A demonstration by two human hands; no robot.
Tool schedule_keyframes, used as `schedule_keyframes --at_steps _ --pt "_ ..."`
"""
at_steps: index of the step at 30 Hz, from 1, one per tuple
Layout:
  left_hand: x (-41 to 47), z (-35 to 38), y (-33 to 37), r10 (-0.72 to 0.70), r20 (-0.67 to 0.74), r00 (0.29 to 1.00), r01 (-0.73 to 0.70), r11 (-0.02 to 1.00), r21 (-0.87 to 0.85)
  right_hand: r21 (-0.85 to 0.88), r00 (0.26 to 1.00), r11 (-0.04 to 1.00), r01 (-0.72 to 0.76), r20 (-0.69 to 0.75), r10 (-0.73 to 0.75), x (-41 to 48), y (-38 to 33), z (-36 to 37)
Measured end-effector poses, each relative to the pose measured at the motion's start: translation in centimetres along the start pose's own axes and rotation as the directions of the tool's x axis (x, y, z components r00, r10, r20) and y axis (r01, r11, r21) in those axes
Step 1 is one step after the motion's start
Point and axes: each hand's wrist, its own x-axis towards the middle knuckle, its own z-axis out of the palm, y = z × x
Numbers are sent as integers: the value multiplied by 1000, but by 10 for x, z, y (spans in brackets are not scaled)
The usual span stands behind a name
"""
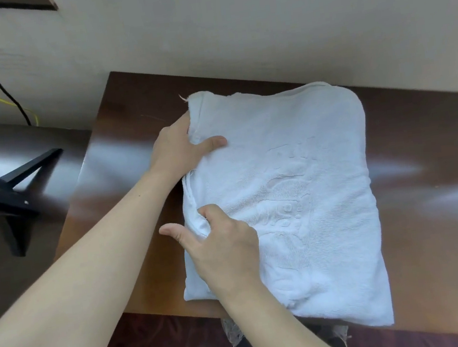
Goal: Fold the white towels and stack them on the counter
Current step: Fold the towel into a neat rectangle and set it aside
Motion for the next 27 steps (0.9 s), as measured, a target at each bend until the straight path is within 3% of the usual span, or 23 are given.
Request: schedule_keyframes --at_steps 4,8,12,15,18,21,25,27 --pt "-1 -2 -2 6 -40 999 -5 1000 26 -113 988 983 146 -35 -150 -5 -4 -2" --pt "-1 -9 -4 2 -54 999 -3 1000 -17 -104 975 970 219 6 -220 -18 -5 -10" --pt "-2 -11 6 138 -81 987 -123 979 165 211 987 969 128 68 -145 -26 -2 -30" --pt "-2 -5 31 268 -27 963 -245 912 327 258 992 958 122 -71 -107 0 21 -54" --pt "-6 21 58 299 136 945 -328 865 379 170 984 982 88 -168 -60 46 52 -80" --pt "-16 54 68 281 245 928 -361 840 406 -8 984 997 74 -163 -74 92 90 -102" --pt "-24 80 63 230 222 948 -315 792 523 -404 995 911 87 -11 -100 125 137 -116" --pt "-25 83 62 237 188 953 -302 785 541 -463 997 883 74 46 -59 129 159 -118"
